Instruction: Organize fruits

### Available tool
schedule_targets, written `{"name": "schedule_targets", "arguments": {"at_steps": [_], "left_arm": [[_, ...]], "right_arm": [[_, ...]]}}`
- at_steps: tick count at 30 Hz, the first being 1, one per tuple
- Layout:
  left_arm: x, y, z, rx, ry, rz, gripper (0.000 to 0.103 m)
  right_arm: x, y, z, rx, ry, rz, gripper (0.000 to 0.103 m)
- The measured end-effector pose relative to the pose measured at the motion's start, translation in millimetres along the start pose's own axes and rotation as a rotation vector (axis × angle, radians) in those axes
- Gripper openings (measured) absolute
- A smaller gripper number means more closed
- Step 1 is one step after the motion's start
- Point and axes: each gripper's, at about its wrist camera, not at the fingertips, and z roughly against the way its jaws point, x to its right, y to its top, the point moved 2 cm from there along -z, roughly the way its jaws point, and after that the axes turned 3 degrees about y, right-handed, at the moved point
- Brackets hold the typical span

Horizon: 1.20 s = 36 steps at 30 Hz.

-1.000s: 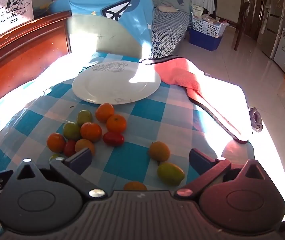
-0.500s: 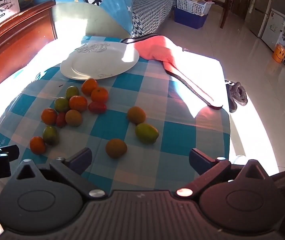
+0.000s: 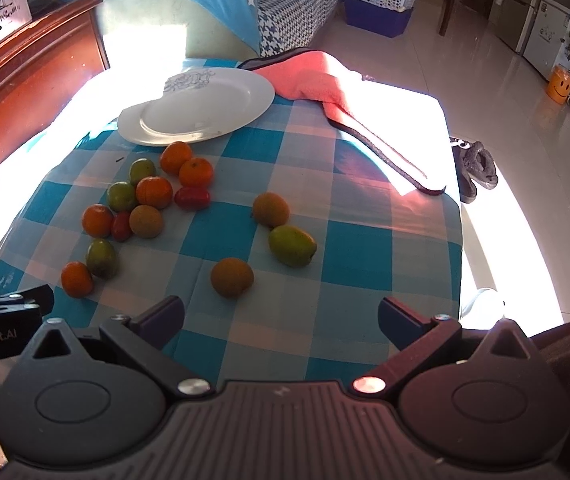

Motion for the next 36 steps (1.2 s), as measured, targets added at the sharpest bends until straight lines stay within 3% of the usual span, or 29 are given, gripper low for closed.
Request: {"name": "schedule_targets", "arguments": {"at_steps": [36], "left_arm": [[6.4, -0.7, -3.6, -0.010, -0.003, -0.011, 0.103]], "right_arm": [[-5.7, 3.5, 0.6, -0.017, -0.004, 0.028, 0.102]]}}
